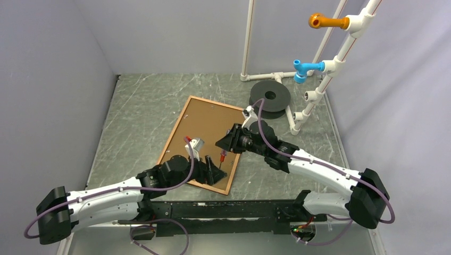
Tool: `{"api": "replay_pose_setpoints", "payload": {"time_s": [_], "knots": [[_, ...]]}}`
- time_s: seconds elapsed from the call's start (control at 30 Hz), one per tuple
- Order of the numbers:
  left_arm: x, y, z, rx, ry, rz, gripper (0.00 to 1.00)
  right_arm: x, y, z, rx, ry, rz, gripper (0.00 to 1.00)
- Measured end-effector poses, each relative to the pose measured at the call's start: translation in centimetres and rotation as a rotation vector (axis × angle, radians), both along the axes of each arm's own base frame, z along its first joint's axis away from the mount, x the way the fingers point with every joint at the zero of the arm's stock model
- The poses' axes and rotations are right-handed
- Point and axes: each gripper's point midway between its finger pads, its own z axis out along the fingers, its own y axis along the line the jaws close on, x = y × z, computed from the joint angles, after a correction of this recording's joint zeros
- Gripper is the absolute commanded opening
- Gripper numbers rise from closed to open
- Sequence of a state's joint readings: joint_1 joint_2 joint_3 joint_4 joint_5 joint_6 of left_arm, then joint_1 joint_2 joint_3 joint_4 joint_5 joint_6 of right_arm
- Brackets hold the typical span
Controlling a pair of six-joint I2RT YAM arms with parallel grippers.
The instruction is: Take the photo out of the frame
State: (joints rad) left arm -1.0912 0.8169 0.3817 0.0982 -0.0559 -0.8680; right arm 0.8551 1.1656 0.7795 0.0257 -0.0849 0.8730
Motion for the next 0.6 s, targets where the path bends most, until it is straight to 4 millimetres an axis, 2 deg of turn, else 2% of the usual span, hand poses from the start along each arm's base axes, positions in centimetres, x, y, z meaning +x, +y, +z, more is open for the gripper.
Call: {"api": "replay_pose_setpoints", "payload": {"time_s": [0.1,0.2,0.23,0.3,0.37,0.4,0.47,0.53,0.6], "knots": [[0.2,-0.5,0.0,-0.003,-0.013,-0.012,0.42,-1.1,0.1,-1.1,0.032,0.057,0.026,0.00],[0.2,-0.8,0.2,-0.007,-0.029,-0.028,0.07,-2.2,-0.2,-1.9,0.047,0.097,0.042,0.00],[0.2,-0.9,0.3,-0.008,-0.032,-0.039,0.02,-2.3,-0.4,-2.0,0.049,0.098,0.042,0.00],[-0.1,-1.2,0.9,-0.017,-0.058,-0.075,0.00,-2.6,-0.9,-1.7,0.055,0.098,0.043,0.12],[-0.4,-1.4,1.6,-0.026,-0.088,-0.107,0.00,-2.7,-1.2,-0.9,0.066,0.082,0.057,0.31],[-0.5,-1.4,2.0,-0.032,-0.107,-0.120,0.00,-2.9,-1.5,-0.5,0.072,0.073,0.069,0.46],[-0.7,-1.3,2.7,-0.038,-0.148,-0.147,0.00,-3.4,-2.1,0.2,0.072,0.050,0.107,0.63],[-0.4,-0.5,2.6,-0.008,-0.182,-0.146,0.00,-3.6,-3.4,0.7,0.059,0.012,0.156,0.74],[-0.2,0.1,2.1,0.026,-0.207,-0.157,0.00,-3.9,-4.2,1.0,0.062,-0.005,0.203,0.79]]}}
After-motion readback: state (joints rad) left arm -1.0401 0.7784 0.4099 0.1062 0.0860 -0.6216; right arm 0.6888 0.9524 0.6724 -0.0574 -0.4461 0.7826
